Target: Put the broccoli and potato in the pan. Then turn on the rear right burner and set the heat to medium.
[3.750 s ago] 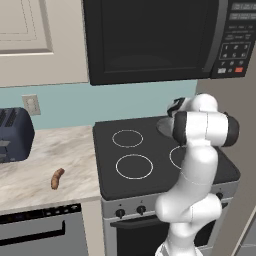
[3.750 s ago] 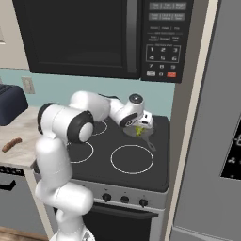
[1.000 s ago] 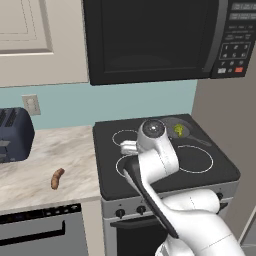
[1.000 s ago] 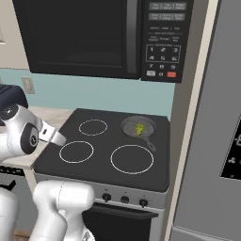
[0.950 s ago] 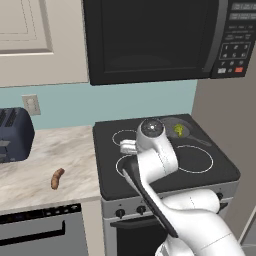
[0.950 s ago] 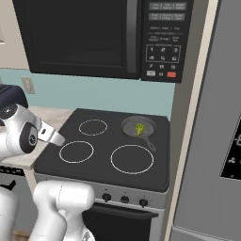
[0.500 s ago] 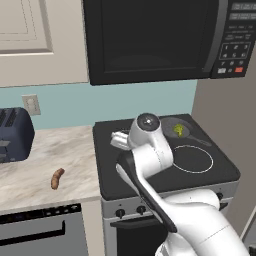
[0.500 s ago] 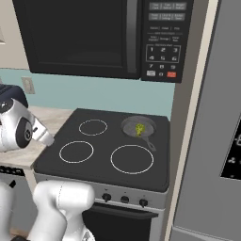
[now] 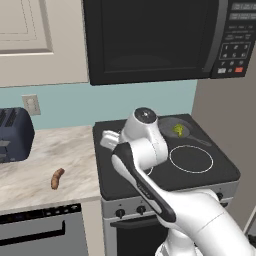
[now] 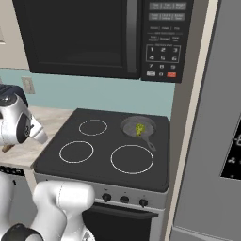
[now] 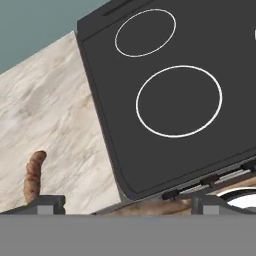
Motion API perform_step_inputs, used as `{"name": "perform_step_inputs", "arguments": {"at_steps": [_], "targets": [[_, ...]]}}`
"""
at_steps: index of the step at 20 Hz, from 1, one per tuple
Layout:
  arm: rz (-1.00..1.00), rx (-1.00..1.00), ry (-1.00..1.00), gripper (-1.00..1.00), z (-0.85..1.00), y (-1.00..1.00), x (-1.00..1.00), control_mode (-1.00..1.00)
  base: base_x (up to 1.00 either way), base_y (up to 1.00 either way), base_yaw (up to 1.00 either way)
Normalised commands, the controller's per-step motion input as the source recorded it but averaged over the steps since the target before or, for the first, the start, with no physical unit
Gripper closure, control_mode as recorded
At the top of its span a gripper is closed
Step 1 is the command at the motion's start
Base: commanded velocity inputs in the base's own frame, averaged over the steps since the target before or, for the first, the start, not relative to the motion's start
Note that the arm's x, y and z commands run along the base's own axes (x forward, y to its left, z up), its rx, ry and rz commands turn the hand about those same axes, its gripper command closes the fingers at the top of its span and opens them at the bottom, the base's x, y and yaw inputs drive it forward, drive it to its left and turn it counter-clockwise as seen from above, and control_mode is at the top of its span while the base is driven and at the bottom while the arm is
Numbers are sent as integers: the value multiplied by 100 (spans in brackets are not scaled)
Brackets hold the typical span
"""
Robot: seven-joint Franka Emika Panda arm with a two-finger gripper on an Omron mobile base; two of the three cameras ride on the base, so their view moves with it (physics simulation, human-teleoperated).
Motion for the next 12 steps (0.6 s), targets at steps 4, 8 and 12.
{"name": "perform_step_inputs", "arguments": {"at_steps": [4,8,12], "targets": [[25,0,3,-100,-34,37,7,-100,0,0,0],[26,0,0,-100,-27,33,13,-100,0,0,0],[16,0,0,-100,-22,43,19,-100,0,0,0]]}}
